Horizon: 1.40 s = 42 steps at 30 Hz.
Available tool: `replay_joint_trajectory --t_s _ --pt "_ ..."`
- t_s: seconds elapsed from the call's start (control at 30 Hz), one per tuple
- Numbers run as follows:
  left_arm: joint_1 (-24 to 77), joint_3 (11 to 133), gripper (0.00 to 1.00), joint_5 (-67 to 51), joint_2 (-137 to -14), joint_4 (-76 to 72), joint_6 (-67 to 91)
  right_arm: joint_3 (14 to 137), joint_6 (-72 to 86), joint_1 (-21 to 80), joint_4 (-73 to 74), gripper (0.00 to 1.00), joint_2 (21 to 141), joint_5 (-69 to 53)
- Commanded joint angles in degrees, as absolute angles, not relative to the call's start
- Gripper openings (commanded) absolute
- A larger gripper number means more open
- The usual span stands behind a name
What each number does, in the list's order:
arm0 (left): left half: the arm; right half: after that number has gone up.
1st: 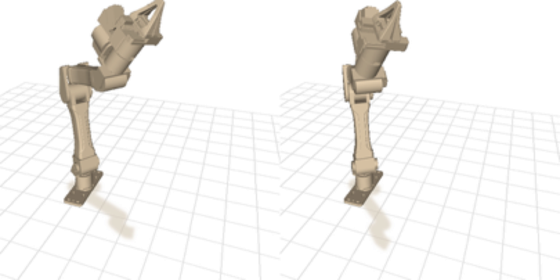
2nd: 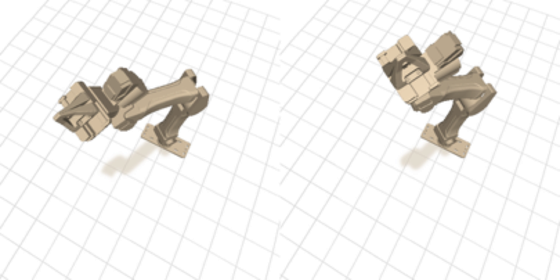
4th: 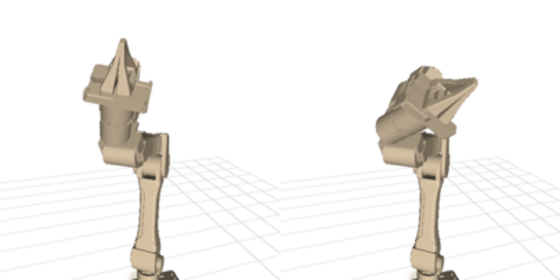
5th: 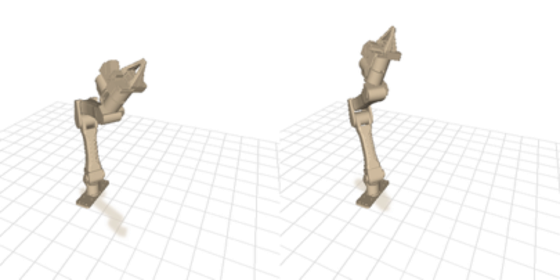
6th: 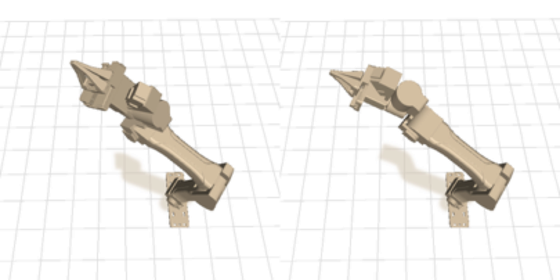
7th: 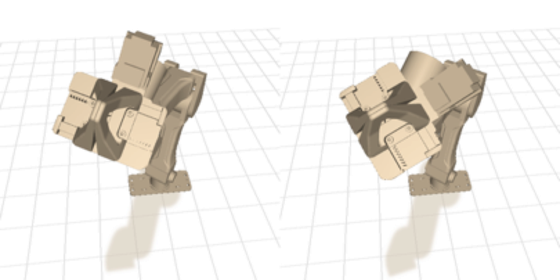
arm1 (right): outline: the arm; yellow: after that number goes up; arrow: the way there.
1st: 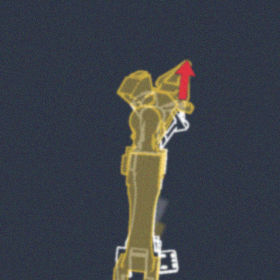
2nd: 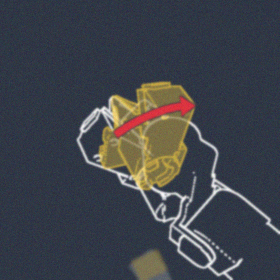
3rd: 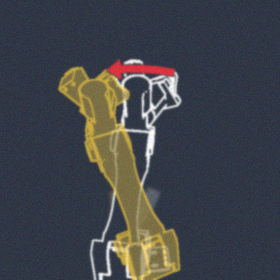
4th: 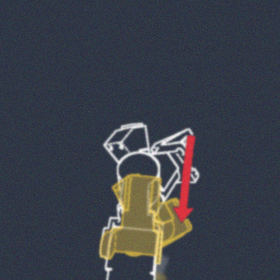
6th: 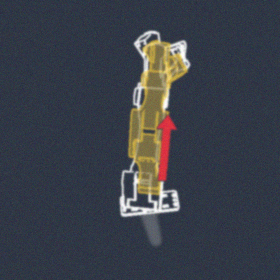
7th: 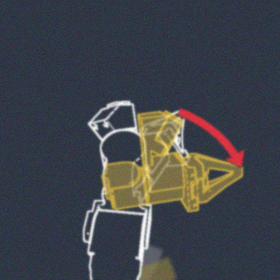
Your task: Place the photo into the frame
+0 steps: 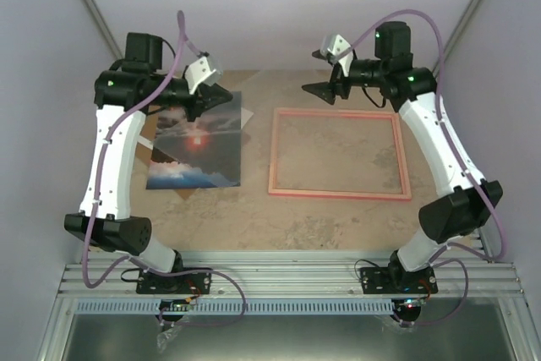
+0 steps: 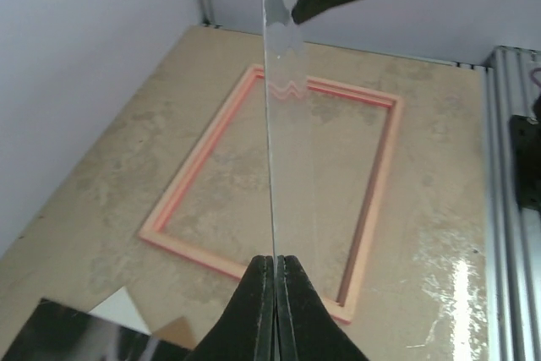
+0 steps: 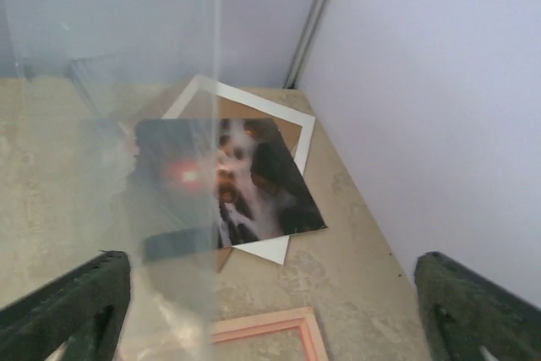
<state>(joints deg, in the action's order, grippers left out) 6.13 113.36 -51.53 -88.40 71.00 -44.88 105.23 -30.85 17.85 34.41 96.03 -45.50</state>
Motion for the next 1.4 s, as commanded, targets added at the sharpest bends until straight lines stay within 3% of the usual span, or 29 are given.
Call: replay_joint_trajectory --t_s 0.0,0.13,0.43,0.53,0.67,0.77,0.8,0.83,0.9,0.97,1.07,1.2,1.37 --pt "9.5 110.8 0.00 -53.7 -86.2 69.6 -47.6 104.5 -34.6 17.4 44.4 0.84 93.1 -50.4" --pt "10.8 108.1 0.00 -53.6 -85.7 65.3 -46.6 102.9 -36.6 17.4 49.5 0.55 91.5 -50.1" --pt "10.8 104.2 0.00 -54.8 -84.9 57.1 -43.2 101.5 -34.9 17.0 55.0 0.19 90.4 -52.7" --pt "10.8 103.4 0.00 -54.7 -85.2 56.0 -42.8 101.5 -33.5 16.9 55.2 0.01 90.1 -52.8" --pt "10.8 99.4 0.01 -52.7 -84.5 50.2 -37.0 99.8 -29.3 16.6 54.6 0.00 88.9 -53.8" --pt "10.8 94.3 0.14 -50.5 -82.9 42.7 -30.6 96.5 -26.1 16.0 54.7 0.01 87.2 -56.0" --pt "10.8 92.4 0.21 -49.3 -82.4 38.8 -27.6 95.0 -25.2 15.8 54.8 0.00 86.3 -56.5" --pt "10.8 90.6 0.35 -47.7 -81.7 35.6 -24.3 93.6 -24.3 15.5 54.9 0.01 85.6 -56.9" --pt "10.6 86.9 0.47 -44.8 -81.1 29.6 -17.7 90.5 -22.1 14.5 54.6 0.00 84.1 -57.7" --pt "10.2 84.7 0.65 -42.7 -81.1 24.8 -12.0 87.1 -19.7 12.2 53.4 0.01 83.1 -58.7" --pt "10.0 83.9 0.79 -40.0 -83.3 22.3 -6.6 83.0 -16.9 7.0 52.4 0.01 84.6 -60.2" --pt "9.6 83.4 0.84 -37.6 -87.1 20.9 -1.6 81.2 -17.1 1.3 53.5 0.01 90.6 -59.6" --pt "9.9 79.6 0.81 -36.8 -90.4 18.2 3.2 83.1 -19.9 -3.9 55.3 0.00 100.7 -56.4"
